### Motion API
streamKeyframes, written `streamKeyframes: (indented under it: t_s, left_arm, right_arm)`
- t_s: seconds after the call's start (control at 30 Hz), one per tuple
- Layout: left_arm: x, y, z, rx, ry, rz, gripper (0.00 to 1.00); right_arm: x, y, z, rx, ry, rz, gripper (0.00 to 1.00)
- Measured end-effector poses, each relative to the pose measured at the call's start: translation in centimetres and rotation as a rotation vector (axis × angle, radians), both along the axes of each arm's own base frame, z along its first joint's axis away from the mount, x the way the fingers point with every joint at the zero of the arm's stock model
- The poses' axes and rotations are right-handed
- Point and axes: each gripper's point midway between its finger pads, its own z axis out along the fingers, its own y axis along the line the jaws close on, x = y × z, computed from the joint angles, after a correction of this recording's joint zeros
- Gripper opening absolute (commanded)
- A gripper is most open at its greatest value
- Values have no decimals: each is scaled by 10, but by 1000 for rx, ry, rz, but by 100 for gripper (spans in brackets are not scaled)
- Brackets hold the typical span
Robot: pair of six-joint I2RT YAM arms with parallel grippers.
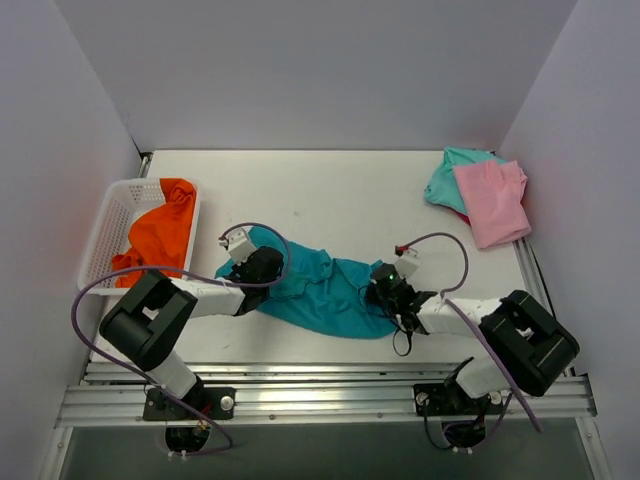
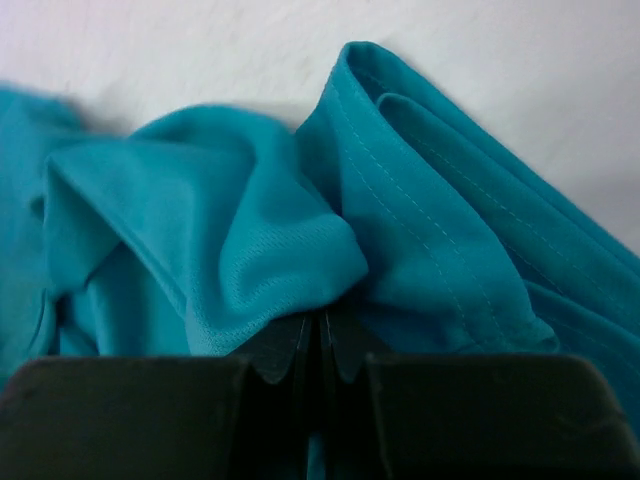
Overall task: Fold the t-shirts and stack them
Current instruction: Rotate the tshirt 90 degrees
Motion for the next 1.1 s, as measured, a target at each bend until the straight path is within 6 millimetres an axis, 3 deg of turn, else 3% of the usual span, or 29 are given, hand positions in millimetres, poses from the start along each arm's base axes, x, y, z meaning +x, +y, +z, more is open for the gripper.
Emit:
streamKeyframes:
  t_s: [0.17,0.27,0.53,0.67,0.7,0.77,0.8,0.83,0.87,0.93,1.0,1.1]
  left_arm:
    - [31,-14,5,25,55,-42,22]
    - [65,-31,10,52,96,-86,21]
    - [184,-49,28,40,108,-151,20]
    - [221,-56,28,44,127,-193,14]
    - [226,-57,30,44,128,-201,14]
    - [227,-56,32,52,134,-219,19]
    - [224,-55,34,58,137,-232,23]
    - [219,-55,38,65,139,-248,28]
    - [214,-53,44,71,137,-263,42]
    - [198,-48,65,86,127,-295,65]
    - [184,-43,101,91,79,-319,81]
    - [164,-33,178,82,-57,-336,84]
  right_arm:
    - [-50,47,0,51,9,143,0]
    - [-72,65,-1,74,11,190,0]
    - [-103,83,-1,93,6,199,0]
    - [-114,93,-1,93,7,203,0]
    - [-118,95,0,87,8,208,7]
    - [-126,101,2,73,8,217,35]
    - [-131,104,4,63,5,221,75]
    - [-135,106,7,52,-2,220,92]
    - [-137,111,16,45,-27,219,100]
    - [-146,118,30,18,-49,230,100]
    - [-152,118,42,-22,-74,233,100]
    - [-158,121,63,-68,-119,234,100]
